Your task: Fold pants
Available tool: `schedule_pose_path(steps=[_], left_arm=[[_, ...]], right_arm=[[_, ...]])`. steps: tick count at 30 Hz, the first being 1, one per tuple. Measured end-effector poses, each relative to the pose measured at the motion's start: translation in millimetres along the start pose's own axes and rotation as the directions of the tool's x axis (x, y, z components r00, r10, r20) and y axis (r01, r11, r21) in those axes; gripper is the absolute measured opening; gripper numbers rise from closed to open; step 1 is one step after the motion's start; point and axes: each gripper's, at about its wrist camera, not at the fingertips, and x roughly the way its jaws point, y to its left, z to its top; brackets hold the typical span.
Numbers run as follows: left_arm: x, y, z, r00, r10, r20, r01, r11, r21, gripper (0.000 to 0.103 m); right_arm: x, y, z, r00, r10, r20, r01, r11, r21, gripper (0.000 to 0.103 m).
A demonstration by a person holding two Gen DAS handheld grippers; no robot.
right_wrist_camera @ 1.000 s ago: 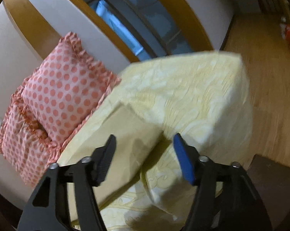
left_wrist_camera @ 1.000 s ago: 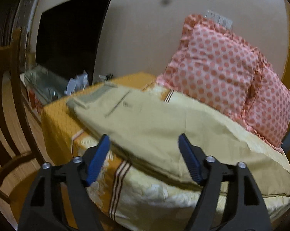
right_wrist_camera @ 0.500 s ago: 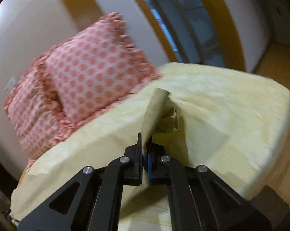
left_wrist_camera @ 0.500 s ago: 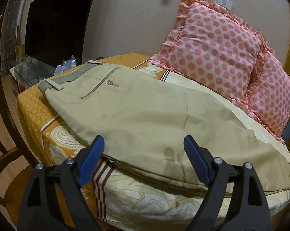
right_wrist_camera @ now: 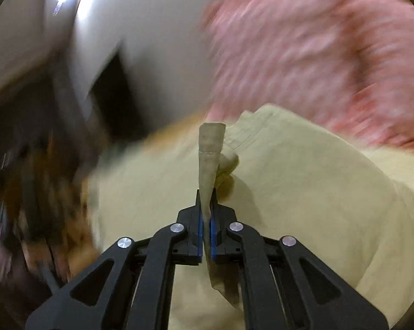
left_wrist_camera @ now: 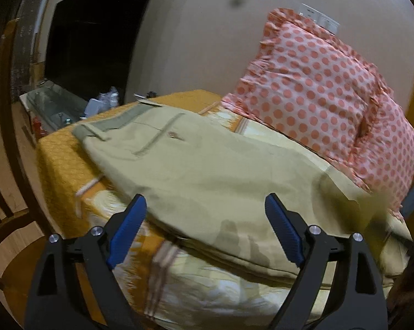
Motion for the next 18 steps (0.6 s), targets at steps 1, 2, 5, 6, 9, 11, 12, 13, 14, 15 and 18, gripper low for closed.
schedule_pose_path(steps=[1,2,5,6,9,11,12,13,14,15,18], left_arm=[[-0.4,6.7,1.2,1.0,0.014,0.006,-0.014,1.0,-0.01,0.088],[-0.3,10.9,1.8,1.0,0.023,0.009,-0.023,1.0,-0.016,0.088],[3.1,29.0,4.6,0.998,0.054,0.014,-0.053,0.997,-0.063,0.088],[4.9,34.9,5.6,0.998,0.058,0.016,-0.056,0.995,-0.087,0.088],[10.5,47.9,9.6,0.998,0.054,0.022,-0.051,0.988,-0.144,0.088],[16.8,56.3,13.4,0.999,0.043,0.012,-0.041,0.982,-0.183,0.088],[19.6,60.5,14.9,0.999,0.042,0.009,-0.039,0.979,-0.199,0.088],[22.2,63.5,16.5,0.999,0.041,0.006,-0.039,0.976,-0.214,0.088],[24.9,67.1,18.0,0.999,0.04,0.003,-0.038,0.973,-0.228,0.088],[29.9,71.5,21.0,0.999,0.042,-0.008,-0.043,0.968,-0.248,0.088],[38.2,75.9,28.3,0.999,0.03,-0.019,-0.033,0.965,-0.261,0.088]], right_arm=[[14.0,14.6,-9.3,0.998,0.011,-0.068,-0.014,0.999,-0.043,0.006],[13.6,19.8,-12.7,0.998,0.008,-0.065,-0.012,0.998,-0.059,0.02],[-9.7,22.3,-8.6,0.998,0.035,0.048,-0.033,0.999,-0.034,0.049],[-15.5,18.6,-6.6,0.996,0.032,0.084,-0.031,0.999,-0.007,0.05],[-7.2,-2.4,-1.9,0.995,-0.066,0.074,0.06,0.995,0.081,0.05],[17.8,-7.8,-11.7,0.995,-0.088,-0.054,0.092,0.992,0.086,0.05],[19.0,-6.8,-15.5,0.995,-0.09,-0.032,0.092,0.992,0.084,0.05],[19.2,-6.1,-17.3,0.997,-0.076,-0.033,0.079,0.994,0.081,0.05],[20.9,-6.2,-16.7,0.997,-0.073,-0.036,0.076,0.994,0.08,0.052],[18.0,-10.6,-17.7,0.997,-0.067,-0.032,0.07,0.994,0.088,0.053],[16.9,-18.0,-20.5,0.999,-0.027,-0.019,0.03,0.991,0.132,0.054]])
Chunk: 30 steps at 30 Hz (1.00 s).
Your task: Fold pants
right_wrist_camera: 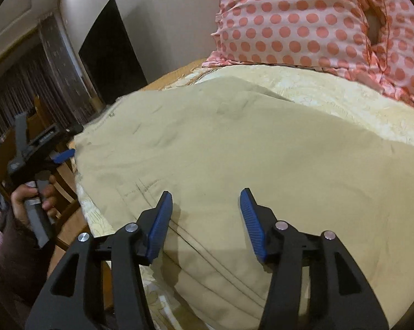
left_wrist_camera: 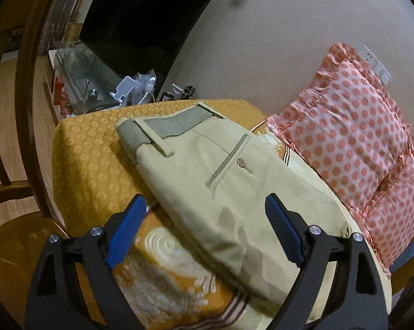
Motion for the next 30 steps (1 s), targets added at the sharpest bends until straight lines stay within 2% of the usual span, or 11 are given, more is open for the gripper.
schedule_pose_path(steps=[5,8,10,17,18,19,22,24,26,29,30], left_arm=[[11.8,-11.2,4.7,0.997,-0.01,-0.072,0.011,1.0,0.022,0.088],[13.1,-15.5,0.7,0.985,-0.107,-0.134,0.104,0.994,-0.029,0.078],[14.3,-15.0,0.7,0.983,-0.119,-0.137,0.112,0.992,-0.054,0.07],[21.9,22.2,12.6,0.985,-0.161,-0.058,0.131,0.929,-0.347,0.055],[24.2,18.6,14.8,0.993,-0.107,-0.058,0.083,0.942,-0.326,0.045],[25.5,13.2,16.9,0.996,-0.067,-0.056,0.049,0.958,-0.284,0.007],[23.8,-17.9,25.7,0.998,0.029,-0.063,-0.036,0.992,-0.12,0.007],[7.6,-56.4,33.2,1.0,0.02,-0.006,-0.02,1.0,0.017,0.007],[-9.1,-98.9,35.0,0.999,-0.033,0.023,0.029,0.99,0.137,0.007],[-34.7,-185.8,18.0,0.985,-0.175,0.009,0.16,0.92,0.357,0.007],[-44.1,-220.9,2.9,0.969,-0.246,-0.023,0.231,0.869,0.437,0.007]], right_arm=[[-0.7,4.7,0.0,1.0,0.021,0.005,-0.021,1.0,-0.003,0.063],[0.8,7.4,1.3,1.0,0.028,0.009,-0.028,1.0,-0.005,0.068],[0.0,6.2,0.7,0.999,0.033,0.013,-0.033,0.999,0.004,0.068],[-15.5,-4.1,-7.1,0.997,0.061,0.043,-0.063,0.997,0.04,0.068],[-19.1,-5.9,-8.6,0.997,0.065,0.047,-0.067,0.997,0.044,0.068],[-25.3,-9.8,-11.1,0.996,0.07,0.057,-0.073,0.996,0.054,0.068],[-45.6,-23.7,-17.9,0.994,0.065,0.09,-0.073,0.993,0.09,0.069],[-61.5,-35.3,-23.1,0.992,0.04,0.123,-0.054,0.992,0.113,0.081],[-85.2,-53.9,-29.7,0.985,-0.005,0.172,-0.021,0.988,0.151,0.081],[-120.1,-83.1,-38.2,0.963,-0.084,0.254,0.021,0.97,0.241,0.081],[-131.7,-94.0,-41.5,0.953,-0.111,0.281,0.029,0.959,0.282,0.081]])
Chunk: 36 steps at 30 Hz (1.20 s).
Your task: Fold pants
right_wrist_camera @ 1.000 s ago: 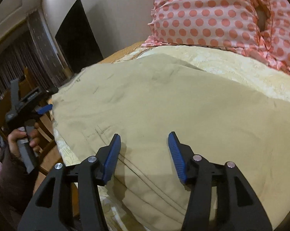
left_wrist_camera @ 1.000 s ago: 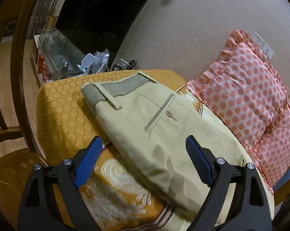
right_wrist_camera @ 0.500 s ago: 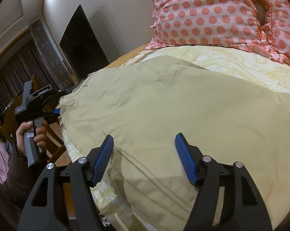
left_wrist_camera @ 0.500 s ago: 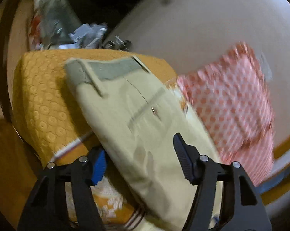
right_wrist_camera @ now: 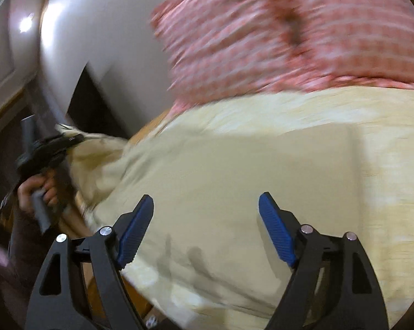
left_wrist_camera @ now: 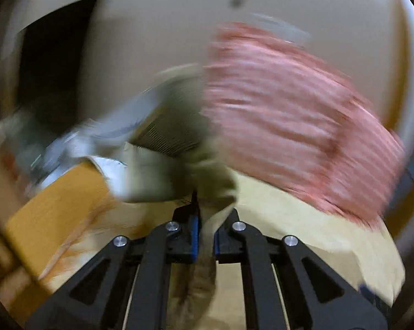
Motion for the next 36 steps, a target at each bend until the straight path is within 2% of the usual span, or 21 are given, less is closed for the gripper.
schedule_pose_path(steps=[2,4,5,6,9,10,12,14,16,19,20,22,24,25,26,27,29,30,31,33,36], left_arm=[[-0.1,-61.4,-6.5,0.987,-0.157,-0.026,0.159,0.98,0.118,0.008],[-0.2,-114.5,-26.0,0.952,-0.294,-0.085,0.305,0.929,0.211,0.008],[2.1,-145.5,-45.6,0.925,-0.354,-0.14,0.379,0.886,0.266,0.009],[6.0,-163.5,-62.5,0.91,-0.374,-0.18,0.413,0.859,0.301,0.009],[24.6,-204.9,-122.1,0.875,-0.368,-0.313,0.474,0.779,0.409,0.009],[32.4,-211.8,-140.7,0.864,-0.351,-0.362,0.487,0.765,0.422,0.009],[42.0,-215.0,-162.7,0.836,-0.336,-0.433,0.513,0.759,0.402,0.009],[37.9,-214.2,-174.7,0.852,-0.311,-0.42,0.493,0.746,0.447,0.011],[30.5,-213.0,-173.5,0.855,-0.309,-0.417,0.492,0.737,0.463,0.029],[14.5,-189.7,-150.1,0.813,-0.391,-0.431,0.553,0.751,0.361,0.052],[11.4,-171.8,-134.1,0.811,-0.425,-0.404,0.558,0.768,0.314,0.057],[10.5,-149.7,-110.5,0.85,-0.408,-0.334,0.501,0.822,0.271,0.065],[34.0,-109.5,-83.2,0.905,-0.311,-0.289,0.374,0.906,0.199,0.064],[50.0,-89.2,-73.2,0.916,-0.273,-0.296,0.326,0.934,0.147,0.064],[69.8,-70.3,-65.8,0.915,-0.24,-0.323,0.284,0.954,0.096,0.062],[85.0,-57.8,-62.9,0.91,-0.218,-0.352,0.258,0.964,0.069,0.062],[114.0,-39.3,-61.7,0.889,-0.192,-0.416,0.222,0.975,0.025,0.06],[128.1,-32.4,-63.8,0.867,-0.198,-0.457,0.222,0.975,-0.001,0.058],[139.2,-28.2,-66.5,0.84,-0.233,-0.491,0.249,0.968,-0.033,0.058],[155.7,-24.4,-69.1,0.801,-0.28,-0.53,0.28,0.956,-0.082,0.059],[161.0,-26.2,-66.3,0.777,-0.323,-0.54,0.323,0.941,-0.098,0.065]], right_arm=[[-22.7,-28.4,6.0,0.997,-0.041,0.064,0.034,0.994,0.104,0.081],[-39.8,-50.3,7.9,0.992,-0.066,0.105,0.045,0.981,0.188,0.081],[-46.7,-58.6,7.3,0.99,-0.073,0.121,0.045,0.974,0.22,0.081],[-52.6,-66.9,7.0,0.988,-0.078,0.135,0.043,0.967,0.25,0.081],[-66.5,-91.7,5.9,0.983,-0.079,0.166,0.018,0.94,0.341,0.081],[-68.1,-100.2,6.5,0.983,-0.066,0.169,-0.001,0.928,0.372,0.081],[-64.4,-112.4,8.9,0.987,-0.037,0.158,-0.032,0.909,0.416,0.081],[-56.5,-120.2,11.8,0.992,-0.002,0.126,-0.055,0.893,0.447,0.081],[-42.5,-119.9,16.4,0.997,0.03,0.077,-0.061,0.891,0.45,0.081],[-17.5,-108.6,20.3,0.999,0.045,-0.021,-0.033,0.918,0.394,0.078],[-10.6,-105.2,21.2,0.998,0.046,-0.047,-0.025,0.927,0.374,0.073],[2.2,-98.7,21.6,0.995,0.001,-0.105,0.033,0.947,0.321,0.067],[7.8,-95.7,22.4,0.992,-0.042,-0.121,0.076,0.956,0.282,0.062],[12.1,-96.0,23.9,0.991,-0.045,-0.126,0.079,0.958,0.277,0.061],[16.2,-97.6,24.4,0.99,-0.035,-0.133,0.071,0.958,0.276,0.054],[21.3,-96.9,25.0,0.989,-0.034,-0.147,0.073,0.961,0.265,0.047],[24.2,-95.8,26.2,0.988,-0.028,-0.151,0.065,0.967,0.246,0.047],[24.1,-97.0,26.3,0.988,-0.025,-0.152,0.063,0.967,0.245,0.047],[24.7,-98.2,27.3,0.988,-0.017,-0.153,0.055,0.967,0.248,0.047],[25.1,-99.9,26.8,0.988,0.008,-0.155,0.031,0.969,0.246,0.047],[30.8,-97.6,29.9,0.982,0.036,-0.185,0.005,0.976,0.216,0.043]])
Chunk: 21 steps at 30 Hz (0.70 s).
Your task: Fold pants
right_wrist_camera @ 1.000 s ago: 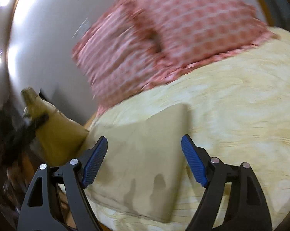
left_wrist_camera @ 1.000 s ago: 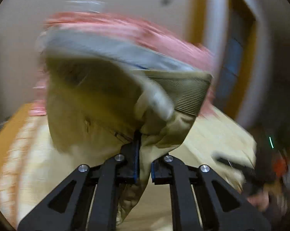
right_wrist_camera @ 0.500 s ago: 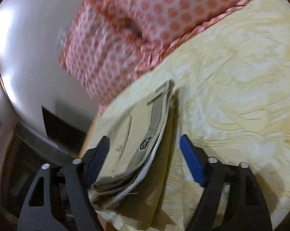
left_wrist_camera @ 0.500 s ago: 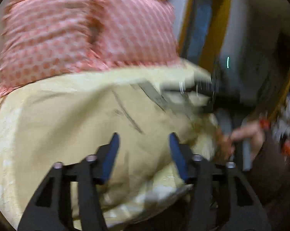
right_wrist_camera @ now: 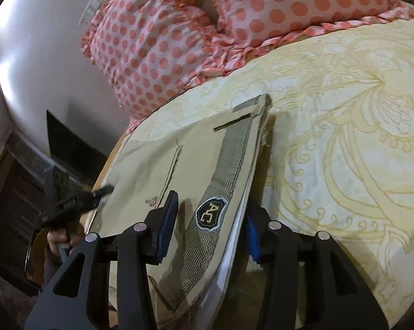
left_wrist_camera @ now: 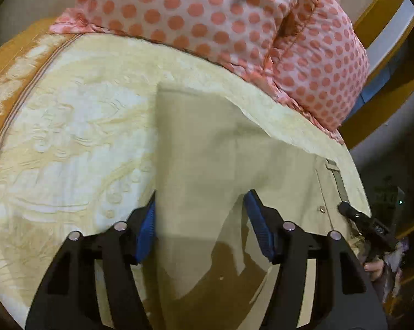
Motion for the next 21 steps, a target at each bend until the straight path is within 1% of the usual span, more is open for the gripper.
schedule_pose_path(steps=[1,2,3,4,5,6,7,9,10,12,13,15,18,19,20,21], left_arm=[[1.9,-2.3,2.5,1.0,-0.007,-0.017,0.007,1.0,0.015,0.072],[4.9,-5.6,4.8,0.999,-0.01,-0.033,0.011,0.999,0.04,0.076],[9.6,-9.8,5.0,0.999,-0.007,-0.046,0.01,0.998,0.066,0.082],[9.2,-11.9,3.2,0.999,-0.004,-0.053,0.008,0.997,0.081,0.082],[11.1,-15.0,3.8,0.999,0.012,-0.052,-0.007,0.996,0.094,0.074],[12.6,-17.7,4.4,0.998,0.042,-0.05,-0.037,0.993,0.109,0.044],[12.3,-18.5,5.3,0.997,0.051,-0.053,-0.045,0.992,0.115,0.024],[8.8,-19.4,10.4,0.998,0.024,-0.061,-0.017,0.993,0.119,0.012],[6.4,-21.9,15.0,0.998,0.016,-0.057,-0.008,0.992,0.124,0.01],[5.4,-31.3,25.4,0.999,0.025,-0.037,-0.019,0.987,0.157,0.009],[6.5,-36.7,31.0,0.999,0.038,-0.021,-0.034,0.983,0.18,0.008],[15.6,-48.5,50.9,0.998,0.063,0.026,-0.067,0.978,0.2,0.008],[37.5,-53.5,83.2,0.994,0.07,0.08,-0.083,0.981,0.177,0.008],[46.0,-53.9,91.1,0.993,0.081,0.087,-0.096,0.98,0.176,0.01],[57.3,-53.3,99.2,0.991,0.103,0.087,-0.116,0.979,0.168,0.012],[73.5,-50.7,106.7,0.986,0.155,0.068,-0.164,0.974,0.154,0.018]], right_arm=[[1.1,-0.7,2.2,1.0,0.004,-0.014,-0.004,1.0,0.004,0.043],[2.2,-3.5,5.4,0.999,0.02,-0.028,-0.019,0.999,0.027,0.043],[2.8,-8.3,9.9,0.998,0.052,-0.043,-0.05,0.997,0.061,0.044],[3.9,-9.9,12.4,0.996,0.066,-0.054,-0.062,0.996,0.063,0.044],[5.9,-8.7,13.4,0.996,0.063,-0.064,-0.06,0.997,0.049,0.042],[8.1,-6.0,12.4,0.995,0.066,-0.077,-0.065,0.998,0.02,0.025],[8.9,-4.7,11.7,0.994,0.076,-0.082,-0.075,0.997,0.016,0.023],[6.5,-3.9,14.4,0.992,0.102,-0.08,-0.101,0.995,0.021,0.017],[4.9,-2.8,19.0,0.991,0.116,-0.073,-0.115,0.993,0.02,0.016],[4.0,2.8,31.4,0.992,0.11,-0.06,-0.111,0.994,-0.01,0.015],[4.3,6.8,43.6,0.995,0.088,-0.038,-0.089,0.995,-0.04,0.014],[7.6,8.3,61.0,0.998,0.061,-0.014,-0.062,0.996,-0.063,0.014],[18.3,0.1,95.1,0.999,0.005,0.043,-0.003,0.998,-0.064,0.014],[25.1,-7.6,108.5,0.998,-0.026,0.063,0.029,0.998,-0.05,0.014],[30.1,-12.7,114.4,0.996,-0.051,0.068,0.054,0.998,-0.044,0.014],[37.3,-18.6,119.4,0.994,-0.085,0.065,0.088,0.995,-0.041,0.015]])
